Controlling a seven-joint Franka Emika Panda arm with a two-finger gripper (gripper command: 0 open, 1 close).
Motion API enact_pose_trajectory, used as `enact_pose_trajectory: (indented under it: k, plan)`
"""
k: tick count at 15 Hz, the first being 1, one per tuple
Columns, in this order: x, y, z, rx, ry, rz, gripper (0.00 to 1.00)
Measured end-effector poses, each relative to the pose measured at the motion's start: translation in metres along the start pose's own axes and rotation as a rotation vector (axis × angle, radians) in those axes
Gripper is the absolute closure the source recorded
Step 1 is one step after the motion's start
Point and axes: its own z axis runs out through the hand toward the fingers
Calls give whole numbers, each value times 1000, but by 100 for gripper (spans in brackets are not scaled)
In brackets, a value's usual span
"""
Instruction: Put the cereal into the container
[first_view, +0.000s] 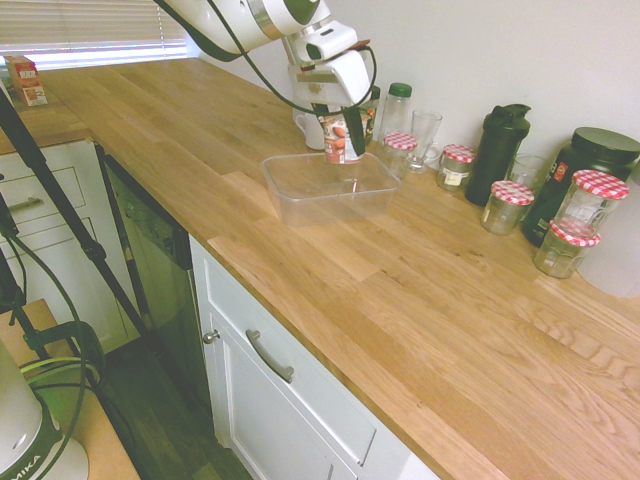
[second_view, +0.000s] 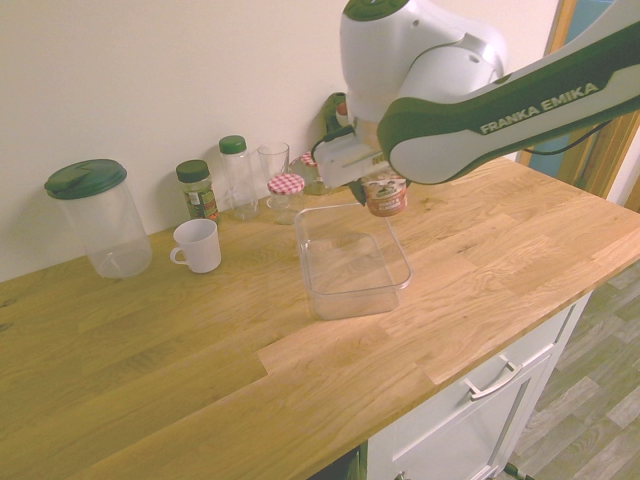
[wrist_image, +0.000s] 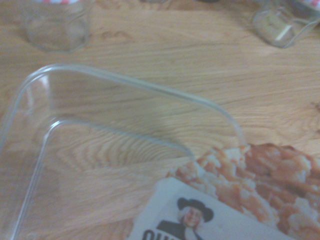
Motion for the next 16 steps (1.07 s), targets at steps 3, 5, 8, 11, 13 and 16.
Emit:
enact_pose_trajectory:
  k: [3, 5, 8, 11, 13, 16]
  plan:
    - [-19, -16, 18, -19, -31, -65, 100]
    - [-12, -25, 34, -22, -64, -93, 100]
    - [2, -42, 58, -4, -129, -135, 100]
    - [-2, -51, 83, 26, -183, -177, 100]
    - [0, -43, 99, 24, -196, -180, 100]
    - [2, -31, 119, 19, -211, -185, 100]
